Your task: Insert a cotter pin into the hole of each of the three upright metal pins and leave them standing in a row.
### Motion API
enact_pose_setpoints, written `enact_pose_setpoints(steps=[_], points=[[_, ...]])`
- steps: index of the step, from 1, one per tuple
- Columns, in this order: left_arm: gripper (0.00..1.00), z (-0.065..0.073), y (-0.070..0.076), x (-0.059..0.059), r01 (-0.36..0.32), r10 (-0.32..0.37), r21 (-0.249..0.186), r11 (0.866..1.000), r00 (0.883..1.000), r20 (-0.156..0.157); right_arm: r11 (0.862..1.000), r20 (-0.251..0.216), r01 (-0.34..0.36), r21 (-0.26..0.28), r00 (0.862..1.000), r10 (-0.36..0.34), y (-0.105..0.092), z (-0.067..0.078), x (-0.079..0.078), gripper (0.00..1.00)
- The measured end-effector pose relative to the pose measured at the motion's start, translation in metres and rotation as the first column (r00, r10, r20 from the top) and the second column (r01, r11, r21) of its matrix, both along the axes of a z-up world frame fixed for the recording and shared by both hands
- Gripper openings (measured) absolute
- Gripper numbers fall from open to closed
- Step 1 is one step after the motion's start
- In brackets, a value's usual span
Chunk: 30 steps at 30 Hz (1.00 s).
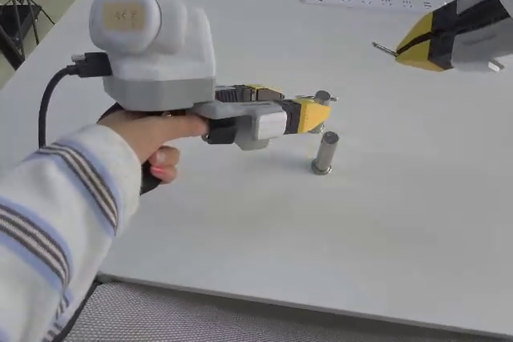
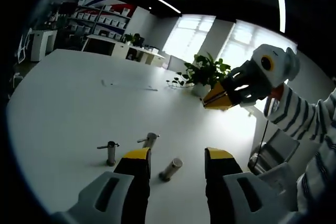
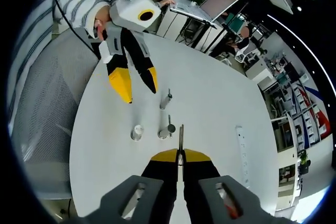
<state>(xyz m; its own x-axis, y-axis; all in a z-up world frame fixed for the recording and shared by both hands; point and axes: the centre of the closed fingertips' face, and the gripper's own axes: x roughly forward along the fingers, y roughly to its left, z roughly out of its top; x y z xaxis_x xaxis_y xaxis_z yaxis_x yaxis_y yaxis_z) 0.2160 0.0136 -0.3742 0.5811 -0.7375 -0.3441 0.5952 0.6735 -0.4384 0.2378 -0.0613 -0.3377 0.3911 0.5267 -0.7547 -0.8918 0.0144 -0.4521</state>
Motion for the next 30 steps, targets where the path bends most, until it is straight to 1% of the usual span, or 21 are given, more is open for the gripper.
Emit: enact_pose_setpoints(steps=[1,2,4,6,7,8,11,12,13,15,16,17,19,21,23,24,26,30], points=[[0.37,0.001,0.0,0.002,-0.003,0.003,-0.006,1.0,1.0,-0.008,1.0,0.011,-0.003,0.009,1.0,0.003,0.002,0.002,-0.003,0.0],[0.36,0.001,-0.001,0.002,-0.003,0.002,-0.013,1.0,1.0,-0.017,1.0,0.015,-0.005,0.016,1.0,0.005,0.004,0.002,-0.001,0.0],[0.34,0.004,-0.002,0.003,0.0,-0.001,-0.03,1.0,1.0,-0.031,0.999,0.024,-0.01,0.033,1.0,0.01,0.008,0.005,-0.002,0.0],[0.28,0.005,-0.003,0.002,0.012,-0.015,-0.043,0.999,0.999,-0.052,0.999,0.038,-0.02,0.045,0.999,0.019,0.013,0.007,-0.005,0.0],[0.25,0.005,-0.003,0.002,0.016,-0.018,-0.043,0.999,0.998,-0.056,0.999,0.043,-0.022,0.048,0.999,0.02,0.014,0.007,-0.006,0.0],[0.22,0.006,-0.004,0.003,0.021,-0.024,-0.044,0.999,0.998,-0.058,0.998,0.049,-0.022,0.056,0.999,0.019,0.015,0.008,-0.003,0.0],[0.23,0.008,-0.005,0.006,0.026,-0.03,-0.056,0.998,0.997,-0.065,0.997,0.057,-0.026,0.066,0.998,0.022,0.018,0.007,-0.006,0.0],[0.23,0.01,-0.006,0.007,0.028,-0.032,-0.06,0.998,0.997,-0.063,0.998,0.061,-0.027,0.064,0.998,0.023,0.019,0.006,-0.008,0.0],[0.21,0.012,-0.006,0.008,0.029,-0.032,-0.058,0.998,0.998,-0.052,0.998,0.068,-0.027,0.064,0.997,0.023,0.019,0.006,-0.008,0.0],[0.18,0.015,-0.009,0.009,0.032,-0.035,-0.063,0.998,0.999,-0.042,0.997,0.076,-0.028,0.066,0.997,0.023,0.019,0.006,-0.009,0.0],[0.17,0.017,-0.01,0.01,0.034,-0.037,-0.069,0.997,0.999,-0.041,0.997,0.079,-0.028,0.066,0.997,0.023,0.019,0.006,-0.011,0.0],[0.16,0.019,-0.012,0.01,0.037,-0.041,-0.079,0.996,0.998,-0.044,0.997,0.094,-0.024,0.076,0.995,0.017,0.02,0.008,-0.011,0.0],[0.16,0.021,-0.016,0.008,0.044,-0.048,-0.085,0.995,0.998,-0.044,0.995,0.095,-0.018,0.094,0.995,0.009,0.022,0.009,-0.013,0.0],[0.17,0.025,-0.02,0.007,0.05,-0.054,-0.092,0.994,0.998,-0.038,0.995,0.105,-0.02,0.1,0.994,0.01,0.024,0.009,-0.015,0.0],[0.17,0.029,-0.024,0.006,0.061,-0.066,-0.11,0.992,0.997,-0.042,0.995,0.126,-0.022,0.092,0.992,0.01,0.025,0.008,-0.016,0.0],[0.17,0.03,-0.025,0.005,0.066,-0.071,-0.114,0.991,0.996,-0.044,0.996,0.129,-0.023,0.088,0.992,0.011,0.026,0.007,-0.017,0.0],[0.17,0.032,-0.028,0.003,0.076,-0.08,-0.114,0.991,0.996,-0.038,0.996,0.137,-0.026,0.082,0.99,0.015,0.026,0.007,-0.018,0.0],[0.16,0.036,-0.033,0.001,0.082,-0.086,-0.121,0.989,0.996,-0.034,0.996,0.125,-0.034,0.082,0.992,0.024,0.029,0.003,-0.023,0.0]])
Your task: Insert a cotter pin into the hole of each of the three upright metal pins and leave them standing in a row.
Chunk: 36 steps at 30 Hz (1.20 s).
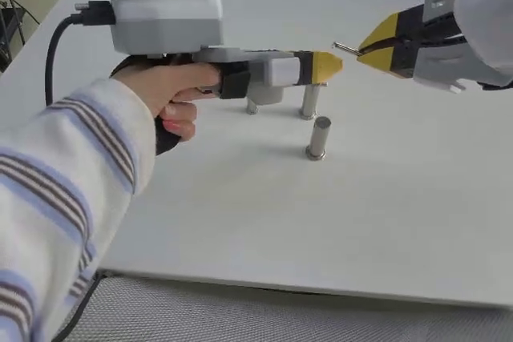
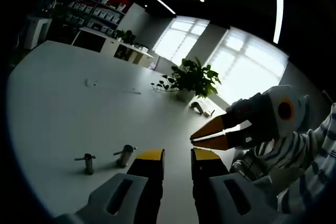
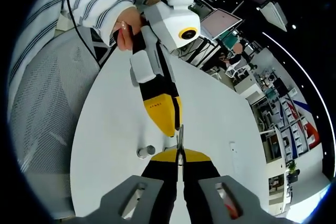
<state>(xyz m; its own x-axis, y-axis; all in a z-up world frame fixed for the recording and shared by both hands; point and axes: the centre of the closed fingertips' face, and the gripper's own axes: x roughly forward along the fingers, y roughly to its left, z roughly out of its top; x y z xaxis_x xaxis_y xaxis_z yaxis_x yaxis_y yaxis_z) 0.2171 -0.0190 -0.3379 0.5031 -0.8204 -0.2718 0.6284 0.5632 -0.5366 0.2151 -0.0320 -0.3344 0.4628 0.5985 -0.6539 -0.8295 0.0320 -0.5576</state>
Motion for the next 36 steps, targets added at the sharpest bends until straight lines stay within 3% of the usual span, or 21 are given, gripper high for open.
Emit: enact_pose_setpoints(steps=[6,14,23,31,36], points=[[0.13,0.001,-0.002,0.0,0.015,-0.015,-0.005,1.0,1.0,-0.006,1.0,0.008,-0.009,-0.008,1.0,0.01,0.003,-0.004,-0.003,0.0],[0.08,-0.003,0.0,0.008,0.039,-0.039,-0.018,0.999,0.999,-0.017,1.0,0.003,-0.007,-0.018,1.0,0.007,0.003,-0.012,-0.003,0.0],[0.02,-0.006,-0.003,0.006,0.044,-0.044,-0.025,0.999,0.999,-0.03,1.0,0.007,-0.017,-0.01,1.0,0.017,0.007,-0.011,-0.006,0.0],[0.0,-0.006,-0.005,0.0,0.048,-0.05,-0.041,0.998,0.997,-0.051,0.999,0.008,-0.026,-0.022,1.0,0.026,0.009,-0.012,-0.007,0.0],[0.0,-0.006,-0.005,-0.008,0.057,-0.063,-0.063,0.996,0.994,-0.089,0.999,0.0,-0.04,-0.023,0.999,0.04,0.012,-0.013,-0.011,0.0]])
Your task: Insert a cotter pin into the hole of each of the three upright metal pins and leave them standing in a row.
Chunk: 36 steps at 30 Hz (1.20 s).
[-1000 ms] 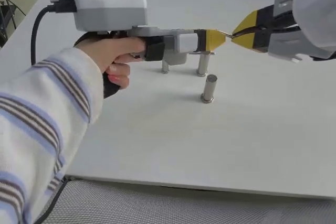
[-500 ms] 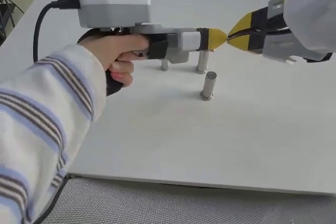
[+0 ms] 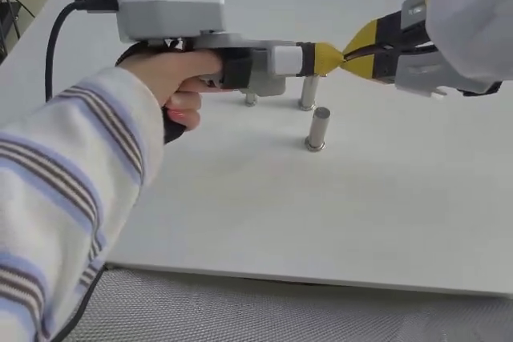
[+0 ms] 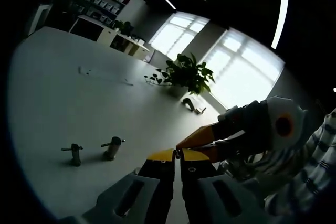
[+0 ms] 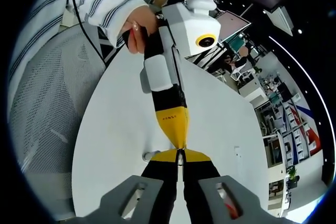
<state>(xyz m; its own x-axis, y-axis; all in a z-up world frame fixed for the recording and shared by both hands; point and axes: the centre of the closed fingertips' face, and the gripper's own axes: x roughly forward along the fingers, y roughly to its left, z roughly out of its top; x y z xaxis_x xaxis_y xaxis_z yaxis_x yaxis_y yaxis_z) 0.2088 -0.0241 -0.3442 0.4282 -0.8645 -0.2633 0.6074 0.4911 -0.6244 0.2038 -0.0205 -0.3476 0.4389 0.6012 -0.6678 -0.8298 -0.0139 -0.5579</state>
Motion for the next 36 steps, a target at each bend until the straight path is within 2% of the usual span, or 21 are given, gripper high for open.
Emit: enact_pose_setpoints(steps=[3,7,11,14,18,19,21,22,23,24,25,26,27,28,29,30,31,34,35,36], points=[[0.0,-0.001,0.001,0.0,-0.01,0.009,-0.012,1.0,1.0,-0.024,1.0,-0.001,-0.001,0.002,1.0,0.001,0.001,0.0,0.0,0.0],[0.0,-0.001,0.002,0.002,-0.012,0.012,0.003,1.0,1.0,0.003,1.0,-0.009,0.004,0.021,1.0,-0.004,0.002,0.0,0.0,0.0],[0.0,-0.003,0.003,0.002,-0.011,0.011,0.014,1.0,1.0,-0.003,1.0,-0.001,-0.02,0.02,1.0,0.02,0.003,-0.002,-0.001,0.0],[0.0,-0.006,0.004,0.001,-0.01,0.01,0.021,1.0,1.0,-0.005,1.0,-0.024,-0.012,0.024,1.0,0.012,0.002,-0.005,-0.002,0.0],[0.0,-0.008,0.006,0.0,-0.003,0.004,0.031,1.0,1.0,-0.01,0.995,-0.116,0.035,0.092,0.993,-0.024,0.001,-0.007,-0.005,0.12],[0.0,-0.008,0.006,-0.001,0.0,0.0,0.032,0.999,1.0,-0.01,0.994,-0.14,0.054,0.096,0.989,-0.04,-0.002,-0.008,-0.005,0.12],[0.0,-0.009,0.007,-0.002,0.008,-0.008,0.043,0.999,1.0,-0.001,0.992,-0.151,0.071,0.109,0.987,-0.054,-0.004,-0.008,-0.003,0.12],[0.0,-0.009,0.008,-0.003,0.012,-0.012,0.047,0.999,1.0,0.005,0.989,-0.177,0.091,0.117,0.982,-0.069,-0.006,-0.01,-0.004,0.13],[0.0,-0.009,0.008,-0.004,0.02,-0.021,0.053,0.998,1.0,0.015,0.985,-0.226,0.112,0.134,0.971,-0.08,-0.007,-0.012,-0.007,0.14],[0.0,-0.009,0.008,-0.005,0.025,-0.027,0.06,0.998,0.999,0.024,0.982,-0.251,0.121,0.147,0.965,-0.081,-0.007,-0.013,-0.008,0.14],[0.0,-0.008,0.008,-0.008,0.043,-0.047,0.075,0.996,0.998,0.046,0.978,-0.297,0.148,0.15,0.95,-0.098,-0.01,-0.018,-0.009,0.13],[0.0,-0.007,0.008,-0.01,0.056,-0.062,0.082,0.995,0.996,0.065,0.976,-0.313,0.161,0.149,0.944,-0.108,-0.012,-0.021,-0.008,0.14],[0.0,-0.006,0.008,-0.011,0.067,-0.076,0.09,0.994,0.993,0.09,0.975,-0.311,0.16,0.153,0.944,-0.106,-0.013,-0.022,-0.007,0.14],[0.0,-0.005,0.007,-0.013,0.078,-0.089,0.098,0.992,0.99,0.107,0.972,-0.33,0.169,0.162,0.938,-0.108,-0.014,-0.023,-0.008,0.14],[0.0,-0.004,0.007,-0.014,0.091,-0.105,0.108,0.99,0.985,0.134,0.97,-0.355,0.178,0.166,0.929,-0.109,-0.014,-0.024,-0.011,0.15],[0.0,-0.003,0.006,-0.014,0.098,-0.115,0.114,0.989,0.982,0.153,0.966,-0.394,0.184,0.181,0.914,-0.1,-0.013,-0.025,-0.015,0.15],[0.0,-0.002,0.006,-0.015,0.107,-0.127,0.125,0.986,0.977,0.169,0.963,-0.409,0.187,0.196,0.908,-0.093,-0.012,-0.025,-0.016,0.16],[0.0,0.002,0.004,-0.021,0.138,-0.179,0.17,0.976,0.95,0.256,0.954,-0.465,0.196,0.226,0.882,-0.072,-0.01,-0.025,-0.022,0.15],[0.0,0.002,0.003,-0.022,0.148,-0.193,0.18,0.973,0.943,0.269,0.95,-0.483,0.205,0.236,0.873,-0.068,-0.01,-0.025,-0.021,0.15],[0.0,0.003,0.003,-0.024,0.155,-0.204,0.186,0.97,0.939,0.278,0.948,-0.489,0.206,0.242,0.87,-0.065,-0.011,-0.026,-0.019,0.14]])
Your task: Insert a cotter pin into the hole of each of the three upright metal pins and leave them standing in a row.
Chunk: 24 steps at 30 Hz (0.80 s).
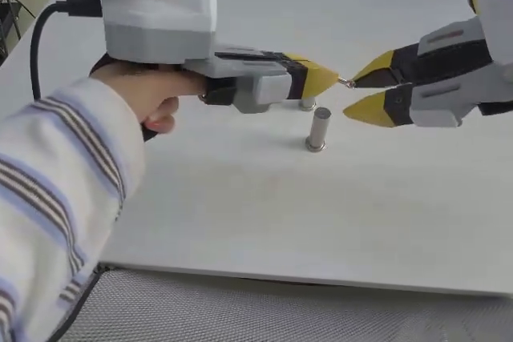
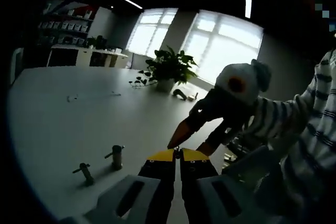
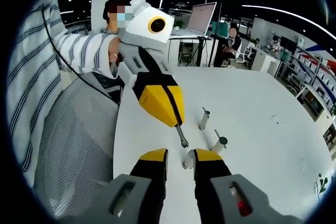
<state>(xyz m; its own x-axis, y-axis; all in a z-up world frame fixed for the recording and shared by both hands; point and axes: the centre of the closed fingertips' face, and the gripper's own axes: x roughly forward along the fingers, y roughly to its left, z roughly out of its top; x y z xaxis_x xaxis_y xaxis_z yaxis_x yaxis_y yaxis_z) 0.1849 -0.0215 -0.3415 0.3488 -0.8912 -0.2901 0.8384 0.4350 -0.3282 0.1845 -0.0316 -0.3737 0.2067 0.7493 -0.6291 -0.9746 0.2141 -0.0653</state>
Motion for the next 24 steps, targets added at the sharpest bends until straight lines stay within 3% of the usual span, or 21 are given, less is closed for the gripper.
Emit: enact_pose_setpoints(steps=[4,5,9,12,19,24], points=[[0.0,0.003,-0.003,-0.006,0.048,-0.05,0.027,0.998,0.996,0.077,1.0,-0.033,-0.01,0.015,0.999,0.01,0.0,-0.004,-0.002,0.13],[0.0,0.004,-0.004,-0.007,0.065,-0.069,0.042,0.997,0.991,0.117,1.0,-0.037,-0.018,0.017,0.999,0.019,0.002,-0.002,-0.006,0.13],[0.0,0.005,-0.007,-0.013,0.103,-0.115,0.08,0.992,0.978,0.172,0.999,-0.063,-0.028,0.038,0.998,0.03,0.006,-0.003,-0.011,0.13],[0.0,0.005,-0.008,-0.015,0.137,-0.159,0.108,0.985,0.959,0.233,0.998,-0.073,-0.026,0.05,0.997,0.029,0.006,-0.004,-0.013,0.12],[0.0,0.007,-0.01,-0.02,0.166,-0.187,0.106,0.98,0.952,0.243,0.994,-0.11,-0.05,0.095,0.992,0.06,0.009,0.001,-0.024,0.05],[0.0,0.003,-0.012,-0.027,0.199,-0.223,0.121,0.972,0.946,0.237,0.994,-0.104,-0.069,0.088,0.992,0.078,0.011,0.001,-0.03,0.02]])
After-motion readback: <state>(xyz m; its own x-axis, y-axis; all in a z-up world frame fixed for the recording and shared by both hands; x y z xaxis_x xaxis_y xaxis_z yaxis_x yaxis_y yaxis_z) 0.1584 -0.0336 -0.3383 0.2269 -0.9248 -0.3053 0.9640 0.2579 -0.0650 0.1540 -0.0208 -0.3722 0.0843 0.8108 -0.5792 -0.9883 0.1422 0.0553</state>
